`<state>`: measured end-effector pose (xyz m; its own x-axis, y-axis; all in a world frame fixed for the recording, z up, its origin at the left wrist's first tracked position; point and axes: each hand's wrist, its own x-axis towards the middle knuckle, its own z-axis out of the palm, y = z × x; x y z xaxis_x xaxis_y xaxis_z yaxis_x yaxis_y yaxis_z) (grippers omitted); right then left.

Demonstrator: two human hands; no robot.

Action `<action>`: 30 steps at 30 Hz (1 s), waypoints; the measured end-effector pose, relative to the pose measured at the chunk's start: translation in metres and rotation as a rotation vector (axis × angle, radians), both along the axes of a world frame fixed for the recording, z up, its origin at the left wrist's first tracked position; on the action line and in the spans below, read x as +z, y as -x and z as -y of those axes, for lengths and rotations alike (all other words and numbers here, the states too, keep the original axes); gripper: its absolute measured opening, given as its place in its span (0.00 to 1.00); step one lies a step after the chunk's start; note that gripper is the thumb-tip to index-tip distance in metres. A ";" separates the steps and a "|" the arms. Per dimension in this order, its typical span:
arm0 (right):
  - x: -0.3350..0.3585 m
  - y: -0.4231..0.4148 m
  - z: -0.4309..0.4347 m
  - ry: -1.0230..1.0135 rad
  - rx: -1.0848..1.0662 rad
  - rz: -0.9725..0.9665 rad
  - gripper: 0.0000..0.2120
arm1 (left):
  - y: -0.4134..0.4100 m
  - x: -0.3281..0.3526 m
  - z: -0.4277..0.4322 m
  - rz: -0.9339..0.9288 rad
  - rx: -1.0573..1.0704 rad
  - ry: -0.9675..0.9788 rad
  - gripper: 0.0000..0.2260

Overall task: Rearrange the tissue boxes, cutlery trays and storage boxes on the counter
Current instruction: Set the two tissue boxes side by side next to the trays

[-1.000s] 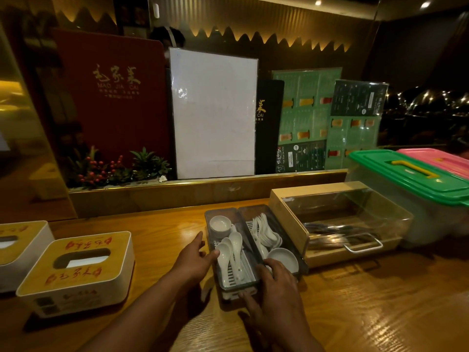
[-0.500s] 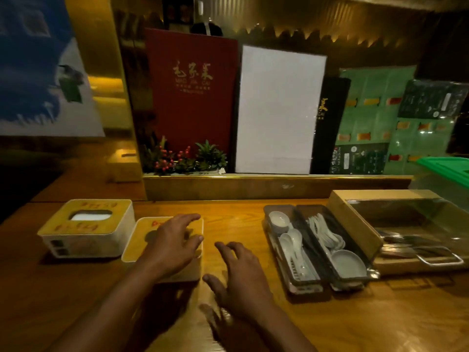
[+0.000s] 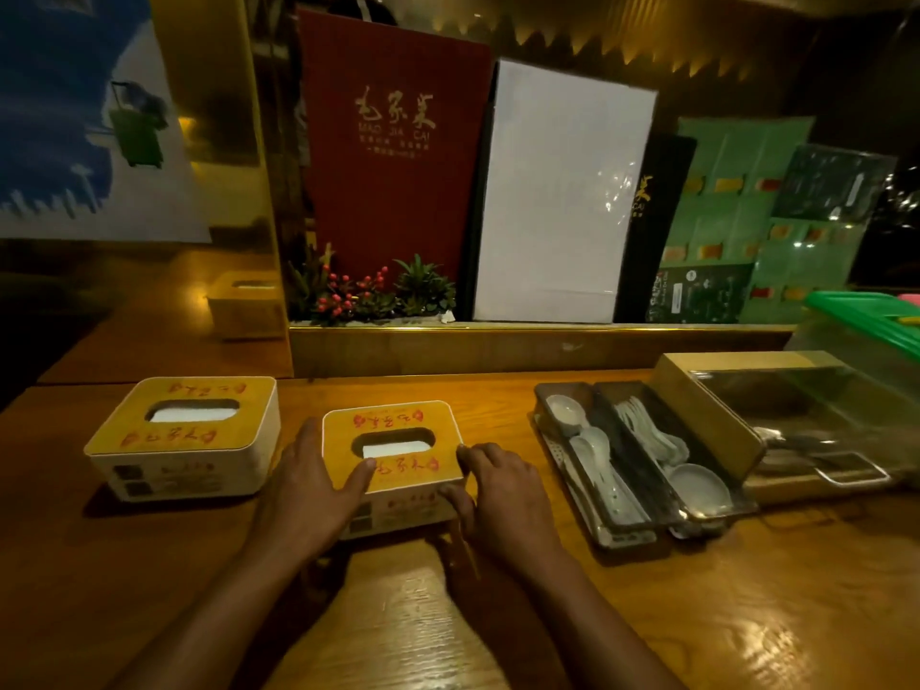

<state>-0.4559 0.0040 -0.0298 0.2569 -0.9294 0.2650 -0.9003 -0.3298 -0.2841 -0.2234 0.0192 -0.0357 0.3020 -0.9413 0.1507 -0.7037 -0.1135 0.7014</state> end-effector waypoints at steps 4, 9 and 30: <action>0.002 0.025 0.008 0.014 -0.087 -0.026 0.25 | 0.034 0.002 0.016 -0.129 -0.049 0.004 0.39; 0.005 0.066 0.027 0.034 -0.209 0.019 0.22 | 0.075 0.005 0.035 -0.448 -0.156 -0.080 0.22; 0.002 0.099 0.070 0.019 -0.303 0.247 0.22 | 0.120 0.006 0.090 -0.507 -0.151 -0.174 0.18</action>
